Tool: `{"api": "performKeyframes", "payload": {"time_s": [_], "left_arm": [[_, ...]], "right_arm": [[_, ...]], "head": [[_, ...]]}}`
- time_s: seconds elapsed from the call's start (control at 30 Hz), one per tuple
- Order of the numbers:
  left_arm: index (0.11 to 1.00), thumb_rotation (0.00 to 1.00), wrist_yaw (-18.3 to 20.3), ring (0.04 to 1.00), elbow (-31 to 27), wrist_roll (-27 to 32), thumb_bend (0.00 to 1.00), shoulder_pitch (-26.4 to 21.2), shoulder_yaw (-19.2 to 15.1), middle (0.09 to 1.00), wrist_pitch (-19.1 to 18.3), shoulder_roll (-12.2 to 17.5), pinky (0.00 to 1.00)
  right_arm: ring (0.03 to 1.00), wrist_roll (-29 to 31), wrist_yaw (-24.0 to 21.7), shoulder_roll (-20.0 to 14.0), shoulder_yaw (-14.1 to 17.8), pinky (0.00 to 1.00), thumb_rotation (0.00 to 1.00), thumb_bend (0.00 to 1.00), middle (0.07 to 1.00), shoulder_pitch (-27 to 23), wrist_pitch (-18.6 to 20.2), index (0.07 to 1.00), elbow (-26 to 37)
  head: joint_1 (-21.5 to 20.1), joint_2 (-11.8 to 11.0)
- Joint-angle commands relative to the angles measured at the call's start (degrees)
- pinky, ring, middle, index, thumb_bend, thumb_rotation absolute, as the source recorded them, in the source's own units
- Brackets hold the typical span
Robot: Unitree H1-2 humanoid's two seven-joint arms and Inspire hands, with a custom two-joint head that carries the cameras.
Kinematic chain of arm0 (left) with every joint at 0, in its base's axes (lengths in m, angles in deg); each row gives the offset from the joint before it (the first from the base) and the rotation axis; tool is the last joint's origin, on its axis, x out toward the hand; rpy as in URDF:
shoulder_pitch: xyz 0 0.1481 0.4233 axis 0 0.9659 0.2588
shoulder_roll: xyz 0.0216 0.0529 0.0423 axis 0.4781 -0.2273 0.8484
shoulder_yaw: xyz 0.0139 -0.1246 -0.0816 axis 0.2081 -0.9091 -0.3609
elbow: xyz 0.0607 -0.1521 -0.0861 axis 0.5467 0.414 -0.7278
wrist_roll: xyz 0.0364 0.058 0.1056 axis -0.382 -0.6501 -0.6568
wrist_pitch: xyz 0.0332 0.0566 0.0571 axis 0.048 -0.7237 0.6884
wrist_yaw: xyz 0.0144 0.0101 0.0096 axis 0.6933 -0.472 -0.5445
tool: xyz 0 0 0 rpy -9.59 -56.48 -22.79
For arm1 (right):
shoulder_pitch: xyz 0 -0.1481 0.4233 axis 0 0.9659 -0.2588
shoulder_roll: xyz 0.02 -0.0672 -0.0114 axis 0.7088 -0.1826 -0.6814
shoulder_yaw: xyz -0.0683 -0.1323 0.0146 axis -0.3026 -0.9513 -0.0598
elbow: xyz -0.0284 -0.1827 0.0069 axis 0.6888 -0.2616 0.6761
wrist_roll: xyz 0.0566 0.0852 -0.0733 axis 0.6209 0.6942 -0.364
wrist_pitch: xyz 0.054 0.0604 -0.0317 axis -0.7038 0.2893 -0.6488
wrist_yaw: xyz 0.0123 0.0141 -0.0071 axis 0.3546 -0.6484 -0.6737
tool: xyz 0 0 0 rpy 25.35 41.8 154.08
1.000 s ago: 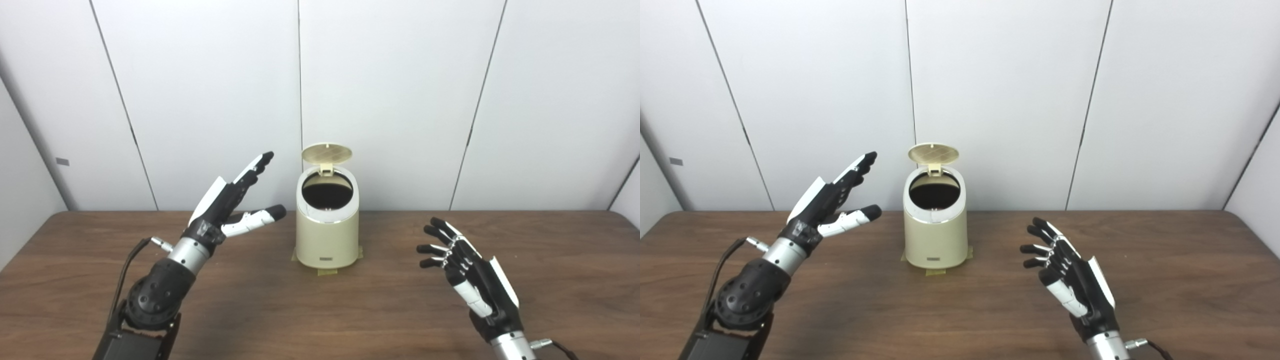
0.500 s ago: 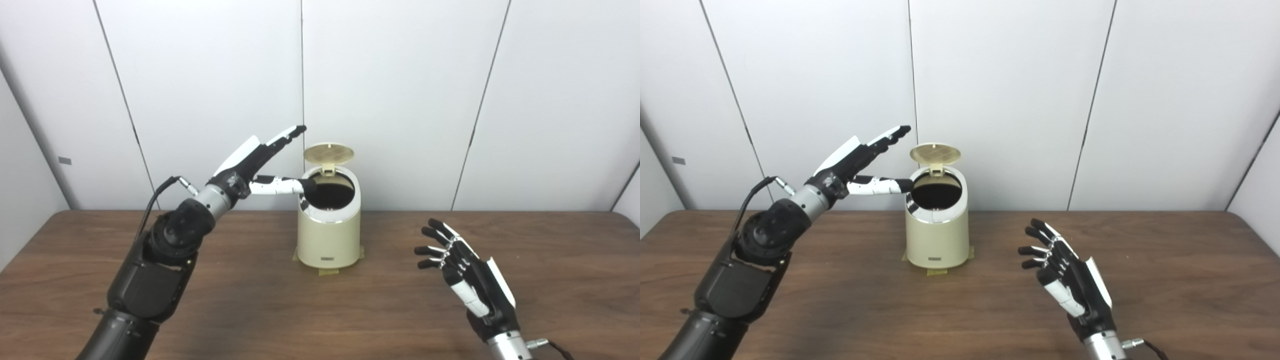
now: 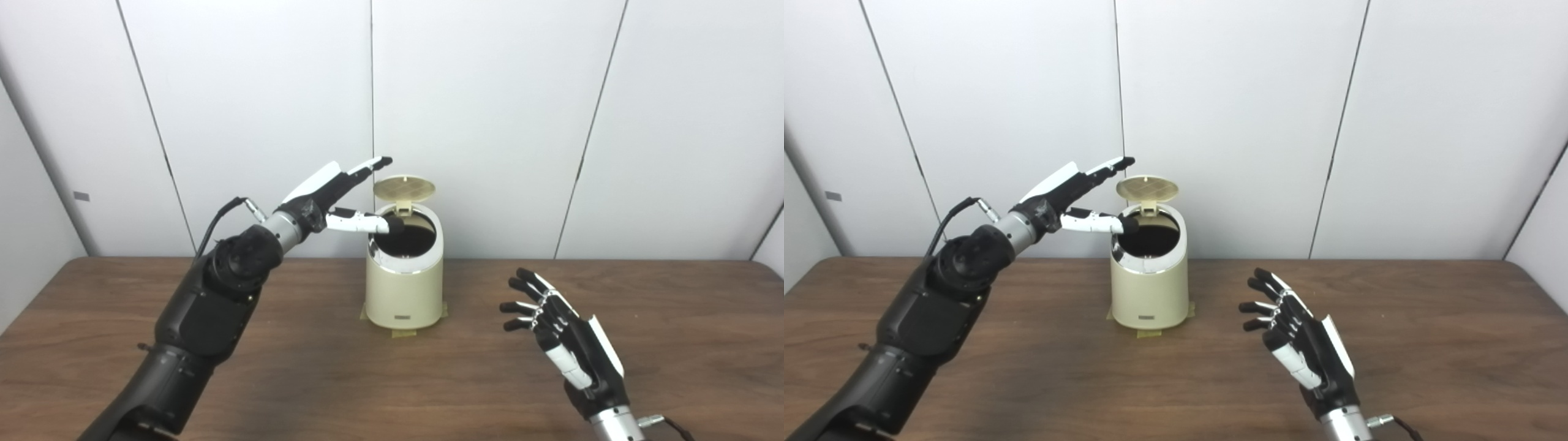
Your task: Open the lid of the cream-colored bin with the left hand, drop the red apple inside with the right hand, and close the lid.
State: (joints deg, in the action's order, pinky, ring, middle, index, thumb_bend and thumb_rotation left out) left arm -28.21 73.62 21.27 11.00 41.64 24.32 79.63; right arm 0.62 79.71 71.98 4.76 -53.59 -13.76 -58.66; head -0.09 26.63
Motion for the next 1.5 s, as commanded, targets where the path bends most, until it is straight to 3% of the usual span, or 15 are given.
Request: {"api": "performKeyframes", "payload": {"time_s": [0.0,0.27,0.77,1.03,1.47], "left_arm": [[1.0,0.6,-0.57,1.0,-0.44,-0.74,1.0,-5.16,0.04,1.0,2.64,0.67,1.0],[1.0,0.64,1.54,1.0,-1.47,-3.9,1.0,-6.18,2.21,1.0,2.49,1.91,1.0],[0.938,0.67,5.54,1.0,-7.36,-6.36,1.0,-5.33,2.7,1.0,-0.94,4.38,1.0],[0.901,0.69,6.85,1.0,-10.21,-9.16,1.0,-5.27,3.57,0.977,0.15,6.02,1.0],[0.902,0.71,12.56,1.0,-12.61,-9.54,1.0,-3.82,4.43,0.96,-1.95,7.54,1.0]], "right_arm": [[0.731,0.28,0.13,0.2,0.01,0.61,0.78,0.86,0.866,-1.69,-0.23,0.867,2.28],[0.725,-1.13,0.52,0.59,-0.16,0.59,0.8,0.85,0.866,-1.78,0.33,0.863,2.67],[0.738,-1.12,0.08,1.13,-0.48,0.62,0.79,0.86,0.869,-1.79,0.95,0.871,2.69],[0.736,-1.7,0.2,1.07,-0.77,0.63,0.81,0.86,0.867,-1.92,0.92,0.874,2.5],[0.733,-2.25,0.37,1.3,-1.04,0.63,0.82,0.85,0.873,-1.93,1.68,0.873,3.26]], "head": [[-0.2,0.15],[-0.32,0.18],[-0.57,0.34],[-0.54,0.44],[-0.76,0.74]]}}
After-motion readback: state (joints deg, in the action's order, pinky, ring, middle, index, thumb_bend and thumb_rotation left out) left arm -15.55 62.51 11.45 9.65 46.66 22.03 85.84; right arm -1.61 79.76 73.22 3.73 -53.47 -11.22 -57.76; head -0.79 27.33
